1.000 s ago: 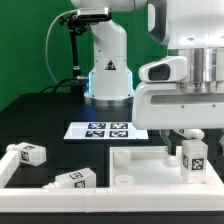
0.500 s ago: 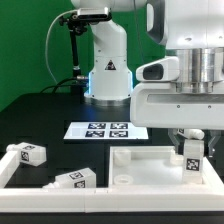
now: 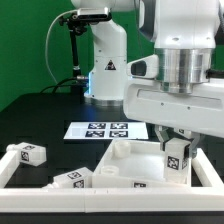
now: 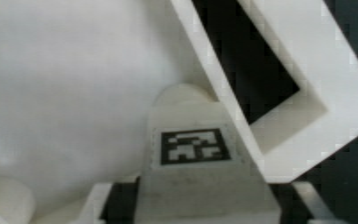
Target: Assemble one leg
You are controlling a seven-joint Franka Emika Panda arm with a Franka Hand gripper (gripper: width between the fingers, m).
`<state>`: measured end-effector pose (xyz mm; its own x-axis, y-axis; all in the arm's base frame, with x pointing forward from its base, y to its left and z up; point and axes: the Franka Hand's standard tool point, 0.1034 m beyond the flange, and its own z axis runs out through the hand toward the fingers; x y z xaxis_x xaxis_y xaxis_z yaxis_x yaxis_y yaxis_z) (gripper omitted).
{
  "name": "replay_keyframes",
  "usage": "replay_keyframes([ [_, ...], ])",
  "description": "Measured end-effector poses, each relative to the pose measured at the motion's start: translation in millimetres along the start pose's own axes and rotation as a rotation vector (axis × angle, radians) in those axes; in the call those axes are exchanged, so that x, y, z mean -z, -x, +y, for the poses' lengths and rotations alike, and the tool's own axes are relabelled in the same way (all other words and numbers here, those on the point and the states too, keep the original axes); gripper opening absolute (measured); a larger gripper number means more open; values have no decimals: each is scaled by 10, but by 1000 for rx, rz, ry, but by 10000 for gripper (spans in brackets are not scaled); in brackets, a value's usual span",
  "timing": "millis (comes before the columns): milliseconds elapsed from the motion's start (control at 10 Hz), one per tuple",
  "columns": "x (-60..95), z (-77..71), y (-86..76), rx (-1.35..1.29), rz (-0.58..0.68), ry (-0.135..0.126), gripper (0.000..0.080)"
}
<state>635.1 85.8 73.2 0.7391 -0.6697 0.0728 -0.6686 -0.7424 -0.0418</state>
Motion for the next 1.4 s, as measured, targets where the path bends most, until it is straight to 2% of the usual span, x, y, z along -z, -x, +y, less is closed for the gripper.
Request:
replay_keyframes([
  [300, -5, -9, 9, 60, 6, -2, 289],
  [500, -8, -9, 12, 60, 6, -1, 532],
  [600, -9, -9, 12, 60, 6, -1, 532],
  [700, -10, -9, 13, 60, 6, -1, 636],
  [800, -2, -15, 11, 62, 6, -2, 636],
  [1000, 262, -114, -29, 92, -7, -8, 649],
  [1400, 237, -110, -50, 102, -2, -10, 649],
])
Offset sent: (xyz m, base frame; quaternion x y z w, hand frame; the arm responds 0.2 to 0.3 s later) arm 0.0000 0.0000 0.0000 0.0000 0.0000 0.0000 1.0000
